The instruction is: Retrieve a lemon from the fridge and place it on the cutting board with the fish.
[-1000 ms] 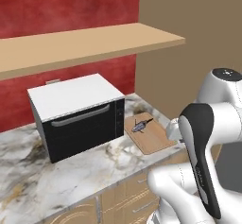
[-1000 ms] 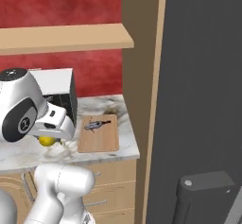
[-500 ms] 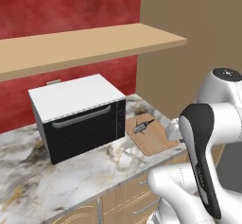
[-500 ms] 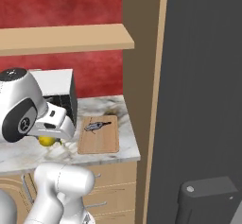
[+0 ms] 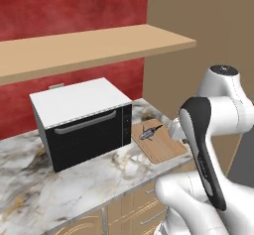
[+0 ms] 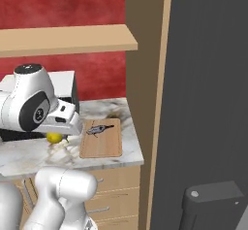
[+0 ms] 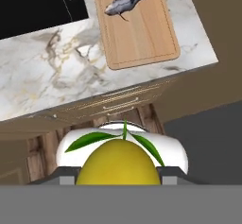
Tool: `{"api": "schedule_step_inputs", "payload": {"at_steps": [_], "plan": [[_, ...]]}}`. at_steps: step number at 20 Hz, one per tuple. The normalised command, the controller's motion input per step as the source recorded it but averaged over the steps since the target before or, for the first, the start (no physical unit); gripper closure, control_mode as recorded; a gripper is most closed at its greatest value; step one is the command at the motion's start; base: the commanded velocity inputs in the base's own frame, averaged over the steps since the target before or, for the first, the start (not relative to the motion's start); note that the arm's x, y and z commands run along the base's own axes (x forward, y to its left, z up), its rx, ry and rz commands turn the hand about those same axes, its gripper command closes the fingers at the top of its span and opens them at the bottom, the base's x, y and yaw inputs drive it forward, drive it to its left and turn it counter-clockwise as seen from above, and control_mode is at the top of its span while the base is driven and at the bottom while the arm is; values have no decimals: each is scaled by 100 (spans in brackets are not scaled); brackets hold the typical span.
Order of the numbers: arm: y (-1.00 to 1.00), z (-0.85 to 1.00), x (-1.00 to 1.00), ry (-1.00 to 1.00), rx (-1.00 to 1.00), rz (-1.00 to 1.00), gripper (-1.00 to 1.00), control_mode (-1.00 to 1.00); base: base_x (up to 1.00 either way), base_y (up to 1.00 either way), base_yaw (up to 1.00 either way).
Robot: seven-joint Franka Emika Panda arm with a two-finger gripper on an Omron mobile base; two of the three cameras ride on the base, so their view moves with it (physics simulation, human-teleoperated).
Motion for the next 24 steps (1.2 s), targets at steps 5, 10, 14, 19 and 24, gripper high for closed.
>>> {"api": "schedule_step_inputs", "payload": {"at_steps": [5,10,14,19,24], "plan": [[-14,-29,79,21,-2,10,100,-100,0,0,0],[-31,-56,77,4,-3,9,100,-100,0,0,0],[-16,-57,65,-7,0,15,100,-100,0,0,0],[0,-40,72,-1,0,16,100,-100,0,0,0],[0,-56,68,0,0,7,100,-100,0,0,0]]}}
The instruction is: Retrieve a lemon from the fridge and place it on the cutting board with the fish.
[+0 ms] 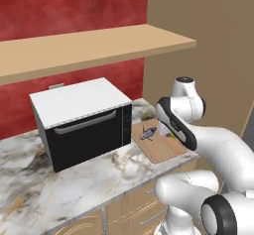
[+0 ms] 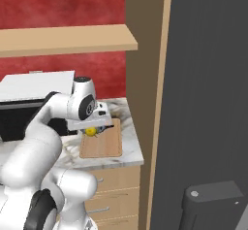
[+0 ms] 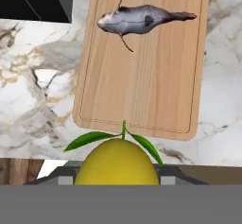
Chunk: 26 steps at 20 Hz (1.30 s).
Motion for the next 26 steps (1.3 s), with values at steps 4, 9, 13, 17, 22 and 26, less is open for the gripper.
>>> {"api": "schedule_step_inputs", "payload": {"at_steps": [4,9,13,17,22,26], "plan": [[0,-54,61,0,0,0,100,-100,0,0,0],[0,-58,43,-9,-1,0,100,-100,0,0,0],[0,-41,23,-24,0,0,100,-100,0,0,0],[0,-51,17,-19,-1,0,100,-100,0,0,0],[0,-43,9,-2,0,0,100,-100,0,0,0],[0,-26,10,0,0,0,100,-100,0,0,0]]}}
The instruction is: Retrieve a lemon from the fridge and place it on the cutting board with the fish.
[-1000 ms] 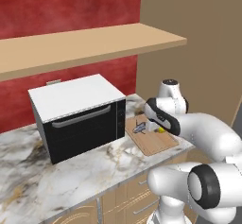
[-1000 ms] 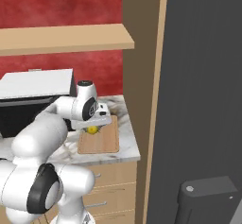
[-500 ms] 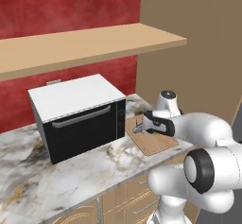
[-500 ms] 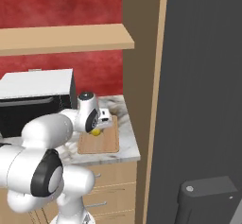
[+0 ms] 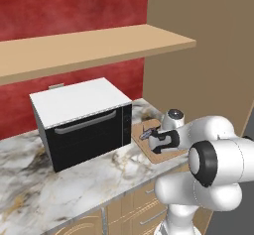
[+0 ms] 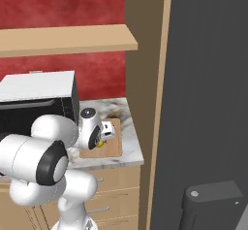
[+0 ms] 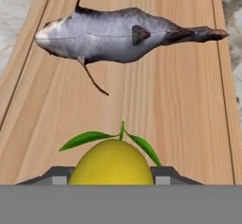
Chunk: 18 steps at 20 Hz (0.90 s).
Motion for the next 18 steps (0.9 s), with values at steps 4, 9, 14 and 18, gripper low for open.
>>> {"api": "schedule_step_inputs", "payload": {"at_steps": [4,9,14,18], "plan": [[0,-3,6,0,0,0,100,-100,0,0,0],[0,0,4,0,0,0,-100,-100,0,0,0],[0,0,0,0,0,0,-100,-100,0,0,0],[0,0,0,1,0,0,-100,-100,0,0,0]]}}
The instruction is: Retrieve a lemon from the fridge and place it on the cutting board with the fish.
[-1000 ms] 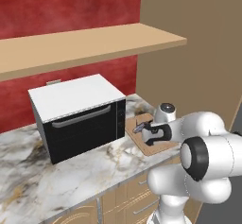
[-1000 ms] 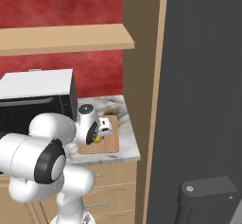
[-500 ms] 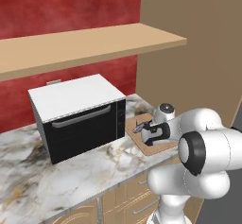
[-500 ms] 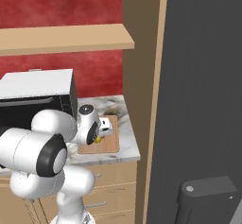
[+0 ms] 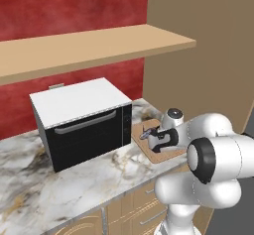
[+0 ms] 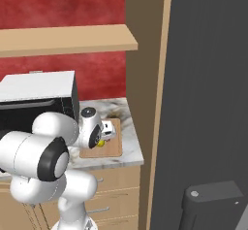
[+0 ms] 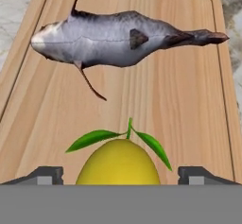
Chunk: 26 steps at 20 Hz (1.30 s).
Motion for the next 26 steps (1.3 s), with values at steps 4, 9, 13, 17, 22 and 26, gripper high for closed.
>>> {"api": "schedule_step_inputs", "payload": {"at_steps": [4,9,13,17,22,26], "plan": [[0,25,0,4,0,0,-100,-100,0,0,0],[0,97,-6,10,6,-6,-100,-100,0,0,0],[0,98,-24,16,5,-9,-100,-100,0,0,0],[0,67,-52,13,1,-14,-100,-100,0,0,0],[20,38,-48,20,2,-27,-100,-100,0,0,0],[30,43,-56,17,3,-29,-100,-100,0,0,0]]}}
